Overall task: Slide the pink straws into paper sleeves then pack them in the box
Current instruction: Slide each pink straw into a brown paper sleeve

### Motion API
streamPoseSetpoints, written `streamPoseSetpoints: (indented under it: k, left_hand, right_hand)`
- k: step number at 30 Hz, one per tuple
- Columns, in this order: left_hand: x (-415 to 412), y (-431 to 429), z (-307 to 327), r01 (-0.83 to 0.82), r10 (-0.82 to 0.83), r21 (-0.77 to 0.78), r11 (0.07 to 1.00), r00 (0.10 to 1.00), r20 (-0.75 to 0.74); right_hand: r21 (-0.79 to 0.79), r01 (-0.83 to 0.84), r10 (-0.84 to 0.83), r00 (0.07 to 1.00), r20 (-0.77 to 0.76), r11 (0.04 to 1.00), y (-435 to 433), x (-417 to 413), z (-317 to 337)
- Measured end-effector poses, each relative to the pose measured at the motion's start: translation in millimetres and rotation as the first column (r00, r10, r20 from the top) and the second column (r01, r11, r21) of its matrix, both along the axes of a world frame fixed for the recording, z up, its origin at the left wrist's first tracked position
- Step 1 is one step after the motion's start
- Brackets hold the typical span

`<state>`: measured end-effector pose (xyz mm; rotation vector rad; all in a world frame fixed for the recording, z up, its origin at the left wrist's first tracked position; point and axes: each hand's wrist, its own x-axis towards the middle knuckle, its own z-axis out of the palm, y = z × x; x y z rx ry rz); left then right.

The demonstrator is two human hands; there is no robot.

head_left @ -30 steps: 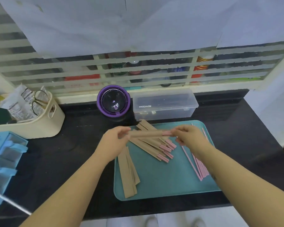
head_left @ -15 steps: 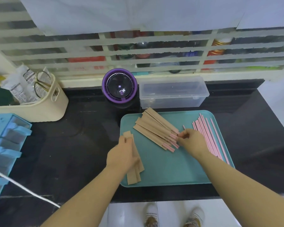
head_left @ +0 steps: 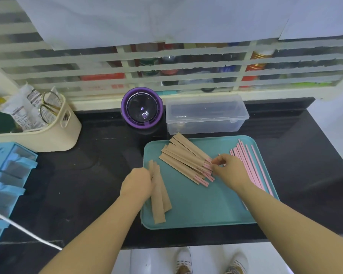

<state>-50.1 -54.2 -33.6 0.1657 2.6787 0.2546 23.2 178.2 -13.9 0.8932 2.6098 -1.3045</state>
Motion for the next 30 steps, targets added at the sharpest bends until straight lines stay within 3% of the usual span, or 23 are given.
streamPoseSetpoints:
  k: [7, 16, 19, 22, 26, 30]
  left_hand:
    - [-11.7, -0.8, 4.8, -0.011, 0.008, -0.057, 0.998, 0.998, -0.059]
    - [-3.2, 6.5, 26.4, 0.034, -0.027, 0.064, 0.997, 0.994, -0.107]
    - [-5.3, 9.1, 44.2, 0.063, -0.031, 0.204, 0.977, 0.988, -0.152]
    - [-8.1, 17.9, 79.7, 0.127, -0.086, 0.391, 0.911, 0.989, -0.119]
    - [-6.4, 29.2, 132.7, 0.091, -0.163, 0.639, 0.764, 0.985, 0.055]
    - [-1.7, 36.7, 161.0, 0.042, -0.214, 0.791, 0.61, 0.97, 0.114]
  right_hand:
    - [-0.018, 0.0, -0.001, 1.0, -0.022, 1.0, -3.4, -2.8, 3.9]
    - [-0.043, -0.029, 0.027, 0.998, -0.05, 0.999, -16.3, -2.9, 11.3]
    - [-0.144, -0.069, 0.061, 0.996, -0.063, 0.987, -23.9, -6.7, 24.6]
    - [-0.299, -0.167, 0.16, 0.986, -0.048, 0.939, -30.8, -15.0, 52.4]
    - [-0.539, -0.303, 0.252, 0.953, -0.168, 0.786, -29.2, -22.1, 101.3]
    - [-0.441, -0.341, 0.245, 0.934, -0.26, 0.83, -20.0, -21.3, 143.3]
